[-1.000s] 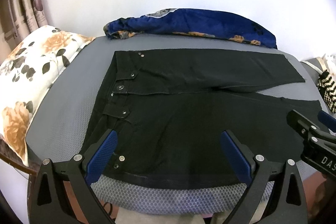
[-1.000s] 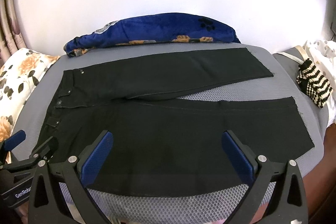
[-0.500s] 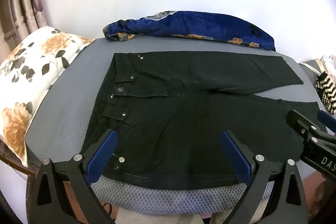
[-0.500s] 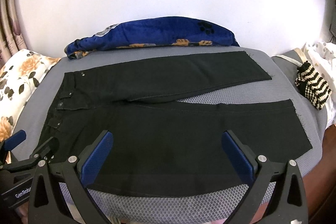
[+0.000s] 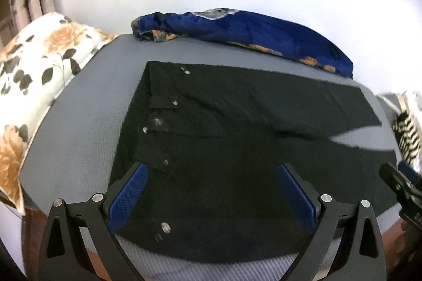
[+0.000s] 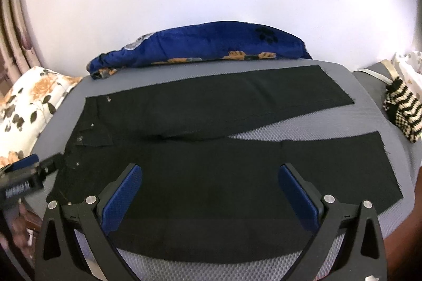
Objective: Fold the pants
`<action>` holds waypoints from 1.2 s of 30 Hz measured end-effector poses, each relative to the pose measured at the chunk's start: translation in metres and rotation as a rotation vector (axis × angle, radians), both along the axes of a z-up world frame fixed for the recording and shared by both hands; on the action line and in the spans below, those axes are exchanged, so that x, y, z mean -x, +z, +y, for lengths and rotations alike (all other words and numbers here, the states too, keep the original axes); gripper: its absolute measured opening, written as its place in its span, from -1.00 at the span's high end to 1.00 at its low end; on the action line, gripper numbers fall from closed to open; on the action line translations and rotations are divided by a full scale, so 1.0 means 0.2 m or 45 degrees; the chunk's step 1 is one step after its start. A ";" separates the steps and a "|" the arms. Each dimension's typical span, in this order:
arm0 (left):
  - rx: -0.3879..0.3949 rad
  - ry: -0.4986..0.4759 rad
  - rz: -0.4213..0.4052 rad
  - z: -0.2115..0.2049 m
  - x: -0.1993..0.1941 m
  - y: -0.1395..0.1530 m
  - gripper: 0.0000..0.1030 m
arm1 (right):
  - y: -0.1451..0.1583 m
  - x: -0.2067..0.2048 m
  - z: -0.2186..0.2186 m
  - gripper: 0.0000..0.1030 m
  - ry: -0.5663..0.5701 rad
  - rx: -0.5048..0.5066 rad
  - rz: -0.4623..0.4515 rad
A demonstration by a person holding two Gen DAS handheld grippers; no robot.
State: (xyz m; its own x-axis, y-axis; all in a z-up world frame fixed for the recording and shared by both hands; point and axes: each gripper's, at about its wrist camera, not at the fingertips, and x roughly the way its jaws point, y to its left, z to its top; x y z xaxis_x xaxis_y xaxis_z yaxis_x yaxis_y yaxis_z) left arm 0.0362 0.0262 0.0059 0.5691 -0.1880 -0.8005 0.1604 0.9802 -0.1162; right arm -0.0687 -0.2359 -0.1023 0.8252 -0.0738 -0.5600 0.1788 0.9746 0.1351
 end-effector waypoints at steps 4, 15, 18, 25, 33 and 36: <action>0.020 0.045 -0.013 0.16 -0.21 -0.01 -0.58 | 0.04 -0.07 -0.05 -0.99 0.051 -0.020 -0.021; 0.342 0.067 0.188 0.53 -0.90 -0.26 0.10 | 0.00 -0.44 -0.16 -0.99 0.046 -0.114 0.080; 0.441 0.058 0.246 0.58 -1.06 -0.36 0.22 | -0.02 -0.53 -0.14 -0.99 0.040 -0.100 0.118; 0.648 0.041 0.349 0.65 -1.31 -0.55 0.37 | -0.08 -0.71 -0.10 -0.99 0.049 -0.072 0.185; 0.714 -0.052 0.379 0.61 -1.42 -0.68 0.54 | -0.11 -0.87 -0.06 -0.99 0.073 -0.055 0.226; 0.745 -0.077 0.368 0.58 -1.46 -0.70 0.56 | -0.12 -0.94 -0.06 -0.99 0.106 -0.060 0.237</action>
